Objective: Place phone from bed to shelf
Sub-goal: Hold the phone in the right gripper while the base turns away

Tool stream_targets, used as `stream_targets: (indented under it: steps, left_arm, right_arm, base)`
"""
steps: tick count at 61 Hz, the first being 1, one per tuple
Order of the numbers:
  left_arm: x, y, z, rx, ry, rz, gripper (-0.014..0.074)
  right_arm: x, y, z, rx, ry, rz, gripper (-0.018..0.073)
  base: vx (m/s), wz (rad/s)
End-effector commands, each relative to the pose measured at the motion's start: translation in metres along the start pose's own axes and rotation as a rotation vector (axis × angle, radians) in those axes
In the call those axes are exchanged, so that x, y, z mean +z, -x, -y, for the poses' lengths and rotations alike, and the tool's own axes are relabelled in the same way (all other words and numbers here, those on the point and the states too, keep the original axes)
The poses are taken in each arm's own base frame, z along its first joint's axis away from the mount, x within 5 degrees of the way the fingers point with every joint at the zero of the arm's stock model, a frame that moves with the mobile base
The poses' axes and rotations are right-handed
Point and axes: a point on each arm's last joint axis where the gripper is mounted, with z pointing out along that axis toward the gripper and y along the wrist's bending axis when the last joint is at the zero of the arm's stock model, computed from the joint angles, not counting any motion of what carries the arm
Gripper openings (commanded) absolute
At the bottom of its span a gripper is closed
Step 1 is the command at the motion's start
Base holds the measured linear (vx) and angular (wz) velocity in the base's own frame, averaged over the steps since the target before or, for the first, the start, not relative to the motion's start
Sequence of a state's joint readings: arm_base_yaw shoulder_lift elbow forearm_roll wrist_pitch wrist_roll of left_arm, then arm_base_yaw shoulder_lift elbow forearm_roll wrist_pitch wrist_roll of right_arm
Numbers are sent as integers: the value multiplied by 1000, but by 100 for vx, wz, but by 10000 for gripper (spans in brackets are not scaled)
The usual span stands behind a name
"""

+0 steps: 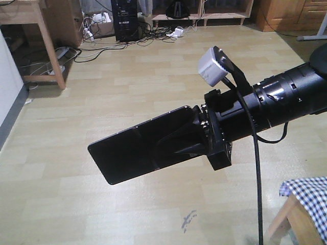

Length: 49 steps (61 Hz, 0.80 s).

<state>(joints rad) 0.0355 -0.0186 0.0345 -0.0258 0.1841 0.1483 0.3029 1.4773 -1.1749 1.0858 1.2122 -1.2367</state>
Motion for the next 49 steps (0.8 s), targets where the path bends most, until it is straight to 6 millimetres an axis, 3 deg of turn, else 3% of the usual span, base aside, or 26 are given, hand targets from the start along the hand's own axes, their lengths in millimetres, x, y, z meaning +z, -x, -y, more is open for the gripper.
stream_targets:
  steps: [1, 49]
  left_arm:
    - [-3, 14, -2, -15, 16, 100, 1]
    - [-3, 14, -2, -15, 16, 100, 1]
  right_arm:
    - [-12, 16, -19, -29, 75, 83, -2]
    - [-12, 16, -19, -29, 75, 83, -2]
  base:
    - [41, -7]
    - [44, -16]
